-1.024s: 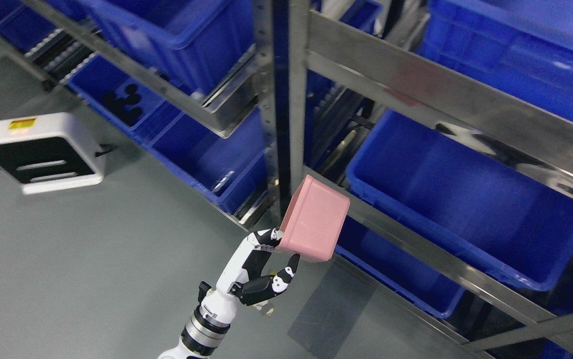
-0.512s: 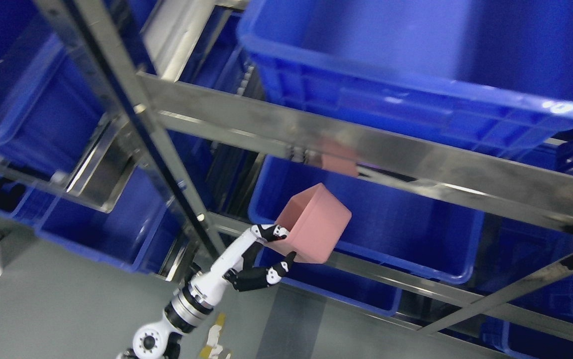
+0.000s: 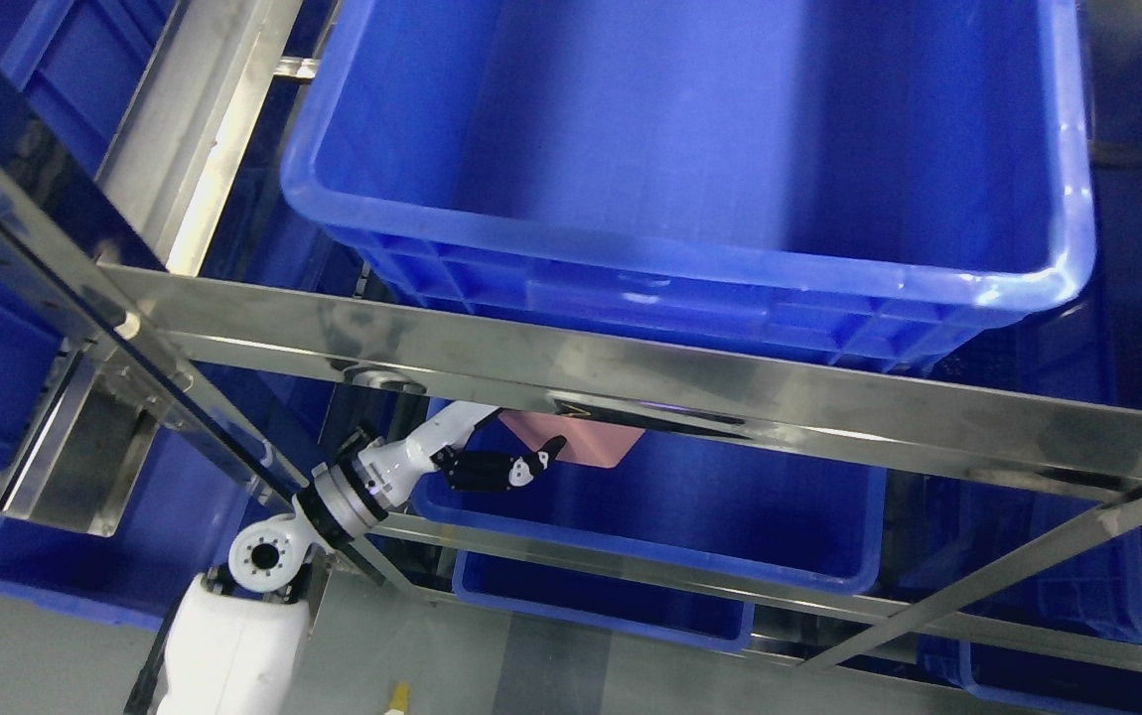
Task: Place storage box into left shelf container
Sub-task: 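Extend the left hand into the lower blue bin on the rack, then release the pink box into the blue bin and withdraw the left hand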
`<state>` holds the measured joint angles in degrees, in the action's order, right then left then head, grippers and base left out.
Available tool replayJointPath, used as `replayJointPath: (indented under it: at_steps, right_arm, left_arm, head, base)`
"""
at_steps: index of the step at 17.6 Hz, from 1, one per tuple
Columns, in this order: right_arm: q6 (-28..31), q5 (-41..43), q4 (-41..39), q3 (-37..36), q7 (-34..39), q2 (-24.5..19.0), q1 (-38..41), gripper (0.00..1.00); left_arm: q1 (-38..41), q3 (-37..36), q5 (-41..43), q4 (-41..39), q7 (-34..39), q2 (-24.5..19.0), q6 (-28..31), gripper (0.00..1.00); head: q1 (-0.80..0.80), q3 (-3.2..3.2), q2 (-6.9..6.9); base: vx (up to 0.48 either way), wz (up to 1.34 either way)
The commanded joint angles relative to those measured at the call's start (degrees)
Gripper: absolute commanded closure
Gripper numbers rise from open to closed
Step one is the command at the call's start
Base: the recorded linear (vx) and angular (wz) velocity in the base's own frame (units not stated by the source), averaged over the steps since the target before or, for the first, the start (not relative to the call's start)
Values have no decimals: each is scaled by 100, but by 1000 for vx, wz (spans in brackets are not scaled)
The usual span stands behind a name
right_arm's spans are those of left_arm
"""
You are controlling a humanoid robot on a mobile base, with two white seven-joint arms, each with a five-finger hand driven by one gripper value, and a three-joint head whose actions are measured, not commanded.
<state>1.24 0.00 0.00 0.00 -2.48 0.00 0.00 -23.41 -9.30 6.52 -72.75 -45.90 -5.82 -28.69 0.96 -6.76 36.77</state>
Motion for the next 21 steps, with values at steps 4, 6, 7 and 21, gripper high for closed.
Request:
replayJointPath:
  at_steps: [4, 6, 7, 21]
  right_arm:
    - [-1, -9, -100, -26, 1, 100, 53, 0]
    - [-1, -9, -100, -26, 1, 100, 53, 0]
    - [-1, -9, -100, -26, 1, 100, 53, 0]
    - [-1, -9, -100, -26, 1, 100, 53, 0]
  left_arm:
    - [-805, -239, 2284, 2134, 247, 482, -366, 93]
    - [-823, -195, 2231, 2099, 484, 482, -375, 65]
    - [-823, -134, 2161, 1977, 703, 482, -392, 39]
    - [1846, 324, -1399, -1891, 3491, 482, 183, 0]
  head:
    - [0, 0, 0]
    - [0, 0, 0]
    - [0, 0, 0]
    - [0, 0, -1]
  base:
    - [42, -94]
    - [13, -33]
    - [5, -25]
    - [-6, 3]
